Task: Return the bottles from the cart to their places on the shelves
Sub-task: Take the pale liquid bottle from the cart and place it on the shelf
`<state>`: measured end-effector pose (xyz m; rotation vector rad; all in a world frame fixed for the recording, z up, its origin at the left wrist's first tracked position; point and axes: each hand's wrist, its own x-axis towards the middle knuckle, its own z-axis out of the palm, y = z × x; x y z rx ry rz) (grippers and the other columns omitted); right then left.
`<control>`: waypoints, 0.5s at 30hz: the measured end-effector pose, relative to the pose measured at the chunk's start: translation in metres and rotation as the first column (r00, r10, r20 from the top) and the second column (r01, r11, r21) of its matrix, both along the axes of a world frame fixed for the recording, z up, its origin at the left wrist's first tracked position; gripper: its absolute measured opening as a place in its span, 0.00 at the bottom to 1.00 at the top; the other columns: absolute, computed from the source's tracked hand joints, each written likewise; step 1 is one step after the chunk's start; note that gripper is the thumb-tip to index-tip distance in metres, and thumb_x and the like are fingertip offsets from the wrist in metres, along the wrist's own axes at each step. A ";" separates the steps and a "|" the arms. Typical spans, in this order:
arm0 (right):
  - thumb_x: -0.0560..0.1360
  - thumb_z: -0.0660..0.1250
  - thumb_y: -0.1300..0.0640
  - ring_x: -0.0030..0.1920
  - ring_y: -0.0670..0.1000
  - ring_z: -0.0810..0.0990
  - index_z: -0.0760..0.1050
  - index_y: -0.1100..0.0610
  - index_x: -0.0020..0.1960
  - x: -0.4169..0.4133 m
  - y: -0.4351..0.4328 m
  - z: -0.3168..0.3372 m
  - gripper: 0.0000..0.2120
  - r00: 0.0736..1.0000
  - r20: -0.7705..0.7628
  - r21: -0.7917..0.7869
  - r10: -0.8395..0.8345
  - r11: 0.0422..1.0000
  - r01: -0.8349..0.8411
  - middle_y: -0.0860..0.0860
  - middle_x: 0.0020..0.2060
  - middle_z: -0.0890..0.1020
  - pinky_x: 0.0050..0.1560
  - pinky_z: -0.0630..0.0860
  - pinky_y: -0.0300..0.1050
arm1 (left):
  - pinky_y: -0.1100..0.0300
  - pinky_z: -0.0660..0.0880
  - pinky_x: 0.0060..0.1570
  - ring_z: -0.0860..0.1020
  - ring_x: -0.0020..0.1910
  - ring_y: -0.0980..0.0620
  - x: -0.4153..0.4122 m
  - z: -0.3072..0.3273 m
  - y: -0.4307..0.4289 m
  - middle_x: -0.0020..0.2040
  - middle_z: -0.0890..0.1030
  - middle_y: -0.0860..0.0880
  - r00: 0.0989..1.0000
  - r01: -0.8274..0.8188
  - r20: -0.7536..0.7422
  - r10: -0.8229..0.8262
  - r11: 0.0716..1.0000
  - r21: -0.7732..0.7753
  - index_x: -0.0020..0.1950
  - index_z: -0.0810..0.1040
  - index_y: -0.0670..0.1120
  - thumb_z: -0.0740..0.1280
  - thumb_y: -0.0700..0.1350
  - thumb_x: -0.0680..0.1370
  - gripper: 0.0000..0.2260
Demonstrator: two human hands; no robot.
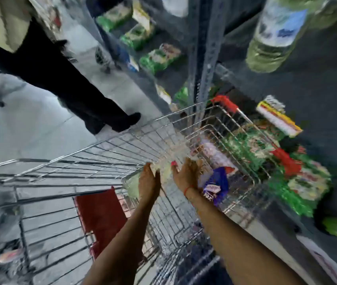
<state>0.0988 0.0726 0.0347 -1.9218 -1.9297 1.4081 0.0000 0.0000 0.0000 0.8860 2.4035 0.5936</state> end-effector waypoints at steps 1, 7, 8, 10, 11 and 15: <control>0.77 0.64 0.50 0.71 0.62 0.63 0.59 0.65 0.72 -0.012 -0.001 -0.017 0.30 0.999 -0.030 -0.102 -0.039 0.994 0.035 0.64 0.70 0.67 0.69 0.59 0.50 | 0.47 0.70 0.59 0.71 0.64 0.38 -0.012 -0.017 -0.004 0.66 0.72 0.37 1.000 0.007 0.001 -0.007 1.000 -0.026 0.68 0.64 0.41 0.66 0.49 0.76 0.25; 0.72 0.68 0.44 0.62 0.54 0.74 0.63 0.67 0.70 -0.065 -0.005 -0.102 0.36 0.962 -0.032 -0.587 -0.271 0.784 0.201 0.56 0.60 0.73 0.56 0.71 0.45 | 0.45 0.72 0.60 0.68 0.65 0.35 -0.088 -0.098 -0.044 0.67 0.67 0.36 0.991 0.135 0.022 -0.135 0.933 -0.335 0.71 0.62 0.43 0.79 0.51 0.60 0.44; 0.71 0.69 0.43 0.62 0.54 0.75 0.64 0.67 0.69 -0.072 -0.003 -0.109 0.37 0.947 -0.028 -0.633 -0.321 0.739 0.232 0.57 0.62 0.74 0.57 0.72 0.46 | 0.44 0.72 0.61 0.67 0.66 0.35 -0.096 -0.104 -0.044 0.68 0.66 0.36 0.988 0.152 0.043 -0.147 0.926 -0.346 0.71 0.62 0.43 0.80 0.49 0.60 0.45; 0.68 0.73 0.44 0.62 0.57 0.76 0.65 0.66 0.69 -0.084 0.001 -0.129 0.39 0.896 -0.035 -0.689 -0.443 0.660 0.299 0.57 0.65 0.74 0.56 0.75 0.47 | 0.43 0.72 0.62 0.67 0.66 0.36 -0.110 -0.124 -0.041 0.68 0.66 0.36 0.976 0.216 0.054 -0.211 0.904 -0.369 0.71 0.61 0.43 0.80 0.49 0.59 0.46; 0.67 0.74 0.45 0.61 0.58 0.76 0.65 0.65 0.68 -0.087 0.001 -0.142 0.39 0.873 -0.045 -0.700 -0.486 0.639 0.320 0.58 0.65 0.74 0.54 0.76 0.48 | 0.44 0.73 0.61 0.68 0.65 0.36 -0.115 -0.133 -0.040 0.67 0.67 0.36 0.970 0.242 0.059 -0.237 0.895 -0.376 0.71 0.62 0.44 0.80 0.50 0.58 0.47; 0.63 0.77 0.47 0.50 0.56 0.77 0.66 0.63 0.65 -0.093 -0.007 -0.163 0.39 0.789 -0.090 -0.728 -0.608 0.581 0.364 0.55 0.58 0.76 0.50 0.78 0.53 | 0.47 0.77 0.53 0.74 0.60 0.38 -0.116 -0.150 -0.043 0.63 0.73 0.38 0.970 0.234 0.031 -0.240 0.898 -0.372 0.71 0.63 0.48 0.80 0.53 0.56 0.47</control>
